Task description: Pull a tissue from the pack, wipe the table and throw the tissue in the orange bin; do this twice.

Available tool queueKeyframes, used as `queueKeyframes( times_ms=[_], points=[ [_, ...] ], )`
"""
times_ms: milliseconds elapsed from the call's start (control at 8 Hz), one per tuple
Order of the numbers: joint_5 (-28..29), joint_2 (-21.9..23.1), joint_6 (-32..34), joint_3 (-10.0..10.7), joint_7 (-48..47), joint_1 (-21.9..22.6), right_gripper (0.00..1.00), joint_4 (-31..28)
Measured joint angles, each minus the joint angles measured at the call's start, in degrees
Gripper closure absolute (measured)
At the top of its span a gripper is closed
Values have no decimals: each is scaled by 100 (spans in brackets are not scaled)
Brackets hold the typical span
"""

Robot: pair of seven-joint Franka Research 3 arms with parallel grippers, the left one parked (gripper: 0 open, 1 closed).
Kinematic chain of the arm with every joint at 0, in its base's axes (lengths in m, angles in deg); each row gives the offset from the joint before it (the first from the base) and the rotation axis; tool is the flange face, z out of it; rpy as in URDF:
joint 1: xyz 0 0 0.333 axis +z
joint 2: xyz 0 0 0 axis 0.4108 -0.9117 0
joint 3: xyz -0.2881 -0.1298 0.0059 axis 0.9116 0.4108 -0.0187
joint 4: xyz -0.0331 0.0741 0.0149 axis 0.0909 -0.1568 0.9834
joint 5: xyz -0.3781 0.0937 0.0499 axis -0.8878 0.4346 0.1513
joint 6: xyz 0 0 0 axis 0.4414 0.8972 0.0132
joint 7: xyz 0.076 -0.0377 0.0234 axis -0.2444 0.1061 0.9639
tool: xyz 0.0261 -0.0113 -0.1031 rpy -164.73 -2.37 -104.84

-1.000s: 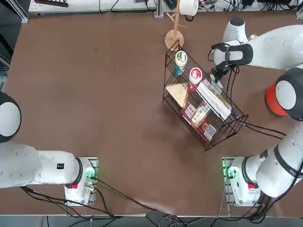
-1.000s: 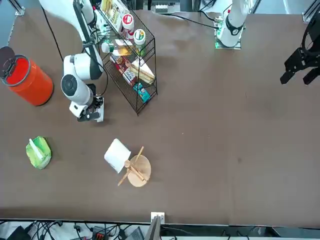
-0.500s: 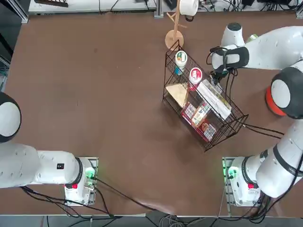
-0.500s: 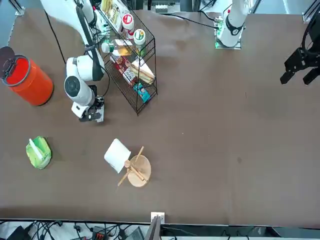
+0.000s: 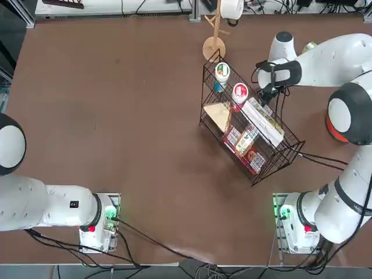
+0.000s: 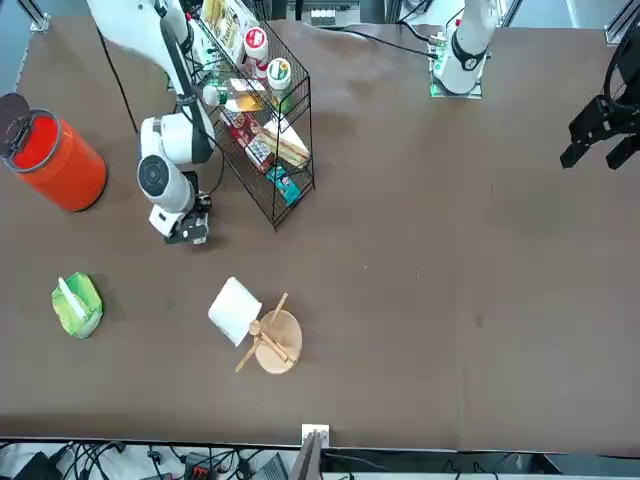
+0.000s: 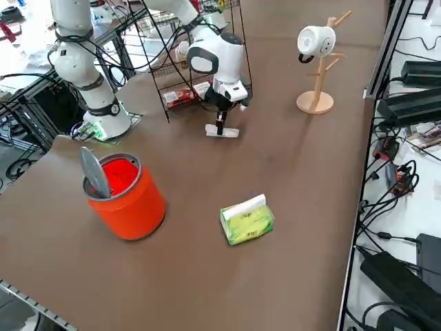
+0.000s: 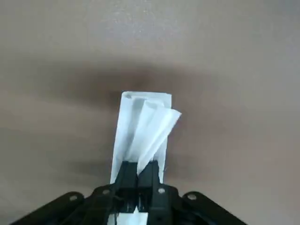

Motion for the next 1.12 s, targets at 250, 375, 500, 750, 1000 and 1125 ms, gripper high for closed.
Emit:
queueKeyframes(
  times_ms=[250,375,500,750,1000,1125],
  points=[
    [-1,21,-61,10,0,14,99,-45],
    [-6,31,-93,14,0,22,99,-68],
    [-8,42,-120,21,3,30,99,-91],
    [-14,79,-134,29,15,39,99,-147],
    [-127,111,-133,69,19,60,99,-201],
    [-212,117,-132,97,20,63,99,-215]
  ],
)
